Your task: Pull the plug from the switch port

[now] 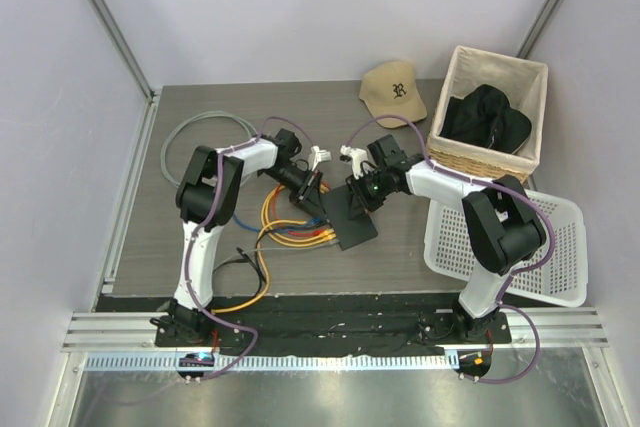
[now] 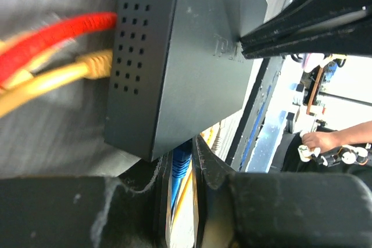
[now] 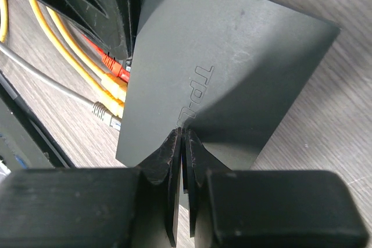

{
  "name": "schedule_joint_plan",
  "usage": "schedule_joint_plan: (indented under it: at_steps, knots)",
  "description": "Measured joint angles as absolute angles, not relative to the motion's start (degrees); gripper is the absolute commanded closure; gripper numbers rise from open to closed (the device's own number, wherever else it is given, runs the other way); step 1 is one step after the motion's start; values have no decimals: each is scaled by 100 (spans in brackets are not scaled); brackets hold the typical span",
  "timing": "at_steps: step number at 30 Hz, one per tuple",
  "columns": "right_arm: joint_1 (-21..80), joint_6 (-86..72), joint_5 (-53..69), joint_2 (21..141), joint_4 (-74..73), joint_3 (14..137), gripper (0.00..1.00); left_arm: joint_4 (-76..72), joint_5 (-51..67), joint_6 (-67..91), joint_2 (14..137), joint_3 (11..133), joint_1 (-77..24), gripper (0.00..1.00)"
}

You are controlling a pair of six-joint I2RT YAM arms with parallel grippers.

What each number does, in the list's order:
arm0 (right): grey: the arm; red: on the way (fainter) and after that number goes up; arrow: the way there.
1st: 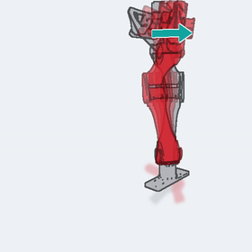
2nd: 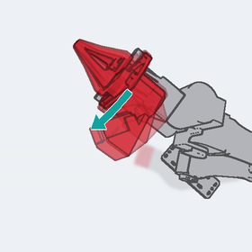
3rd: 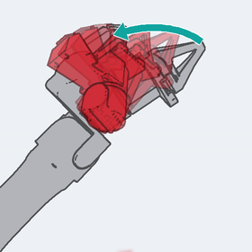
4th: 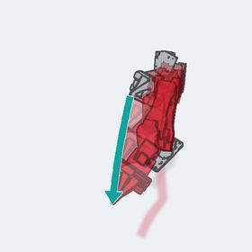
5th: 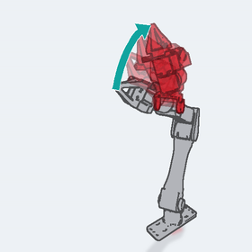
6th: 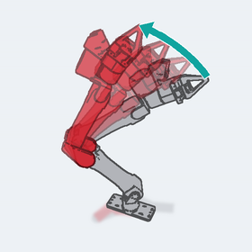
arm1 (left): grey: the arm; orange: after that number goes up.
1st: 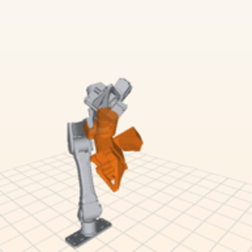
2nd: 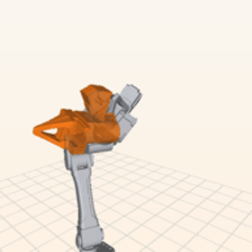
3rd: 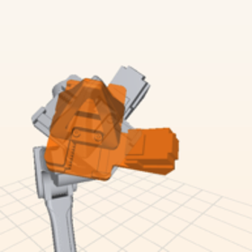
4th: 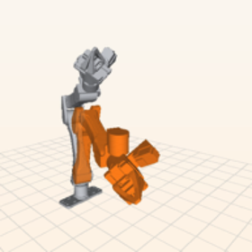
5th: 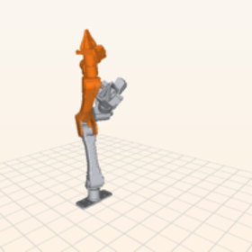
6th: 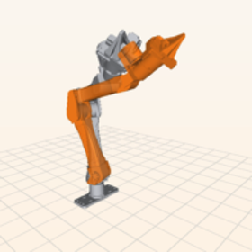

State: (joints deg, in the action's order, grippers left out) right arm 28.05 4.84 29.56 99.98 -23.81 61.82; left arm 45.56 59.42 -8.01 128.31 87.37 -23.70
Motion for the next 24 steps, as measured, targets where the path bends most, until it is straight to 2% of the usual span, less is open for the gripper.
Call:
schedule_joint_plan:
  at_steps: [4,10,18,24]
  knots:
    - [2803,480,2932,9998,-2349,6180,87,4602,5900,-799,12890,8864,-2370,100]
    - [2805,478,2912,9988,-2338,6171,87,4182,5994,-764,12637,8285,-2318,100]
    - [2805,475,2886,9974,-2311,6154,88,4609,5610,-913,12855,8851,-2314,100]
    - [2805,475,2877,9972,-2307,6149,88,4407,5774,-906,12746,8488,-2305,100]
